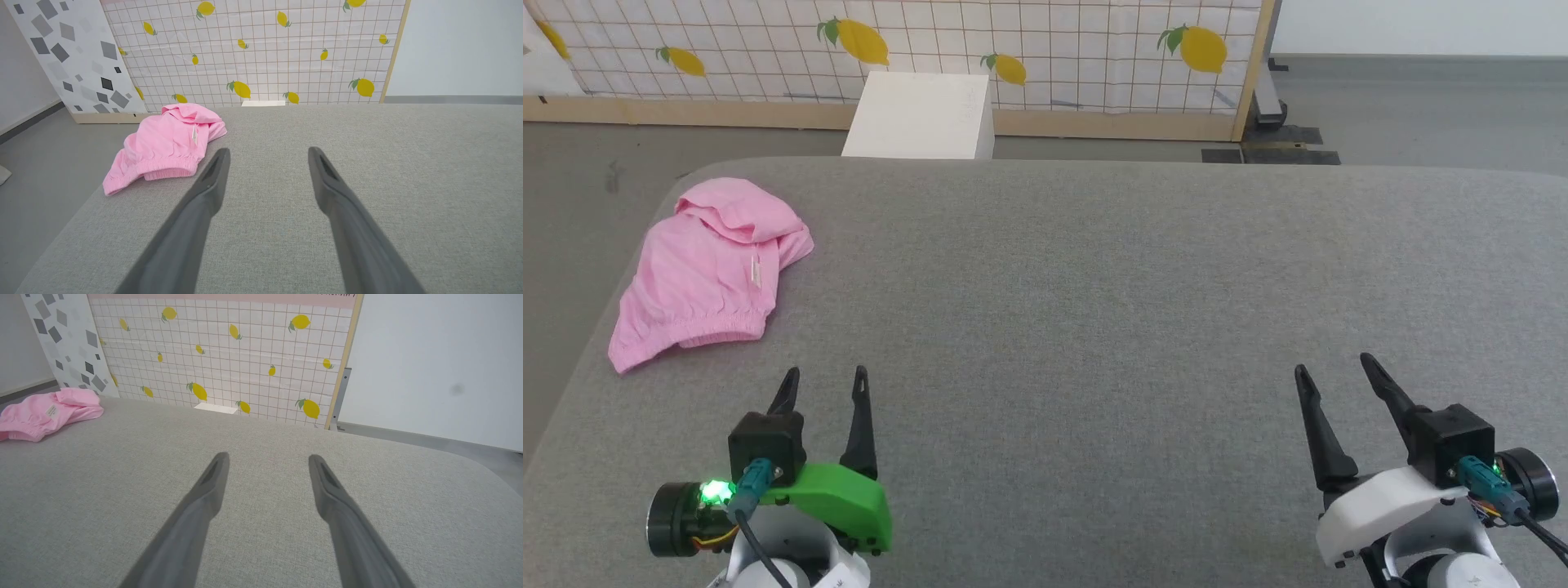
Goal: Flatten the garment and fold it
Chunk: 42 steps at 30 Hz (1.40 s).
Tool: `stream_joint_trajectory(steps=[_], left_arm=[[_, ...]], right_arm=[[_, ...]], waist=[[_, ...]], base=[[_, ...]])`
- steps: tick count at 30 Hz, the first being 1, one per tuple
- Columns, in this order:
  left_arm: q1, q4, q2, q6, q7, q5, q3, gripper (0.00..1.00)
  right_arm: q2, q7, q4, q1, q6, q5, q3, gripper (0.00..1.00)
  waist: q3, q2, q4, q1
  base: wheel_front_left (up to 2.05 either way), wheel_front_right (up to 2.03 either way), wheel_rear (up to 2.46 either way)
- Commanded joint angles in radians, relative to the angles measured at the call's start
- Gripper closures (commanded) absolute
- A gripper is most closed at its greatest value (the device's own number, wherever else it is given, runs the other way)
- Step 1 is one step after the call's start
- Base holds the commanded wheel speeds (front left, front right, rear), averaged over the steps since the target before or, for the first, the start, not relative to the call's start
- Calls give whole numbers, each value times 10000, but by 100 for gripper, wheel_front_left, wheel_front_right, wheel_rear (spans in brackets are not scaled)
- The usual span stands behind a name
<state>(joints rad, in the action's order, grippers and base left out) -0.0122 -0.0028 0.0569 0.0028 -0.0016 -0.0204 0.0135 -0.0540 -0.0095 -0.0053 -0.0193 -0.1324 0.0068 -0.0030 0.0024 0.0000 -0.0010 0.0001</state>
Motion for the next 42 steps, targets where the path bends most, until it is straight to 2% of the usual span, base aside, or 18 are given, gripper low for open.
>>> stream_joint_trajectory(steps=[1,20,33,42], left_arm=[[50,8,61,64,-27,-17,18,0],[72,17,149,149,-43,-94,129,0],[86,7,237,214,-42,-166,236,0],[89,10,331,249,-36,-229,315,0]], right_arm=[[10,-92,-58,37,5,23,9,0],[17,-168,-137,51,8,212,-61,0],[21,-204,-50,66,10,917,-356,0],[24,-269,27,69,11,962,-412,0]], waist=[[0,0,-1,-1],[38,0,-14,-1],[103,0,-25,-1],[131,0,-27,-1]], base=[[0,0,0],[0,0,0],[0,0,0],[0,0,0]])
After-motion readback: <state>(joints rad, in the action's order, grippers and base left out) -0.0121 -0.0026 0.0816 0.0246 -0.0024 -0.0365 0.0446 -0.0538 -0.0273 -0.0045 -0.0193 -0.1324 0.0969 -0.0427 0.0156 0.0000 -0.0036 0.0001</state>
